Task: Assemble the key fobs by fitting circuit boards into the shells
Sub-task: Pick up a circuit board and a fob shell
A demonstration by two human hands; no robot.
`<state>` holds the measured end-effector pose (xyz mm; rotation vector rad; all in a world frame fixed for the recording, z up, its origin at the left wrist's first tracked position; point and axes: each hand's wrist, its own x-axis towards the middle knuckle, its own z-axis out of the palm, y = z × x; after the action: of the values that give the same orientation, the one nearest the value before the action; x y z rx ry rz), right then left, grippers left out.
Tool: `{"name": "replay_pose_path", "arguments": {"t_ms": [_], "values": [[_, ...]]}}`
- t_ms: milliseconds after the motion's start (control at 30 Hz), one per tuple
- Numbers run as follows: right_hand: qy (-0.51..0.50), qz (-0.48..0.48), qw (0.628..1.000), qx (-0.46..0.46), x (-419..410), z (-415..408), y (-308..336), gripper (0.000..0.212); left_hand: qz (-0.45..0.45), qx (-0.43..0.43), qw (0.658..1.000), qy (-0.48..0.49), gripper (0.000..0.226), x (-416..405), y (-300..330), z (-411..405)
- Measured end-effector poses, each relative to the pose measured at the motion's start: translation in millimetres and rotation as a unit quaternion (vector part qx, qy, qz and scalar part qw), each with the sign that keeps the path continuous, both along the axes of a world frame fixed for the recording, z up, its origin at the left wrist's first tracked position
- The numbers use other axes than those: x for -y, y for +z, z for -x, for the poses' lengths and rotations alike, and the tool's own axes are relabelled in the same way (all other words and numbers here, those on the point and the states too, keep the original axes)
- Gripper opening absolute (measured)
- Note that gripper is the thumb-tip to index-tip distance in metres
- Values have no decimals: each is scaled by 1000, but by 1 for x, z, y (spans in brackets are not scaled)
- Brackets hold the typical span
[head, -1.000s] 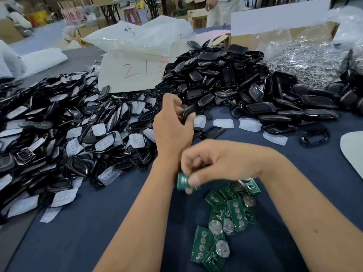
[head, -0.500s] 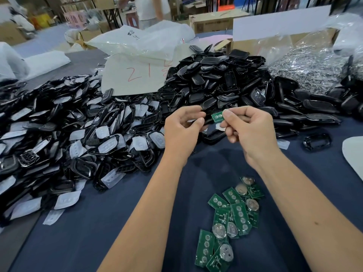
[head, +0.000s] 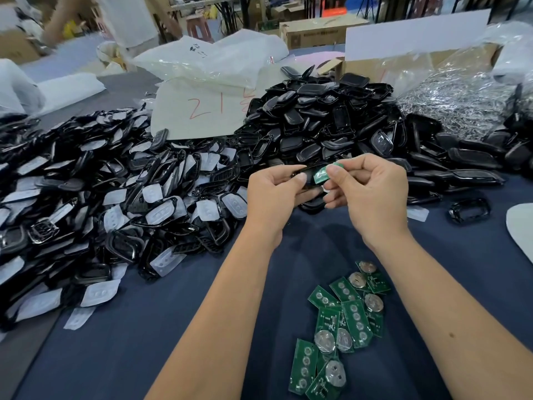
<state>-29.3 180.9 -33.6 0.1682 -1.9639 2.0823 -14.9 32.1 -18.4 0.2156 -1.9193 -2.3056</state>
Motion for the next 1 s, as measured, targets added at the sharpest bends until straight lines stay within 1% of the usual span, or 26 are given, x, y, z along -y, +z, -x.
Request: {"name": "replay_pose_path", "arguments": {"t_ms": [133,267,400,533,600,700,800,900,1000], "values": [[-12,-19,1000,-18,0,0,-2,7,-19,28,999,-17,22,1,1,1],[-14,-37,999,-35,1,-1,-1,8,-20,25,999,-23,25,0,2,0],[-16,-55,998,-30,5,-3,-1,8,-30,25,999,-19,24,-1,1,0],[-59,-116,991,-28,6,-3,-1,9,-31,24,999,-6,23,-1,0,0],[-80,-152,985,-35,7,-3,-1,10,-19,12,1000,-6,18,-1,-1,0],[-96,-167,981,-32,8,-3,-2,12,31,-18,999,-6,12,-2,-3,-2],[-65,-152,986,15,5,1,-3,16,72,-30,997,18,16,-3,-5,-1],[-35,-140,989,42,2,3,-3,18,68,-23,997,17,12,-1,-6,-1],[-70,-169,983,18,4,0,-2,20,68,-23,997,-1,14,2,-7,-1]]}}
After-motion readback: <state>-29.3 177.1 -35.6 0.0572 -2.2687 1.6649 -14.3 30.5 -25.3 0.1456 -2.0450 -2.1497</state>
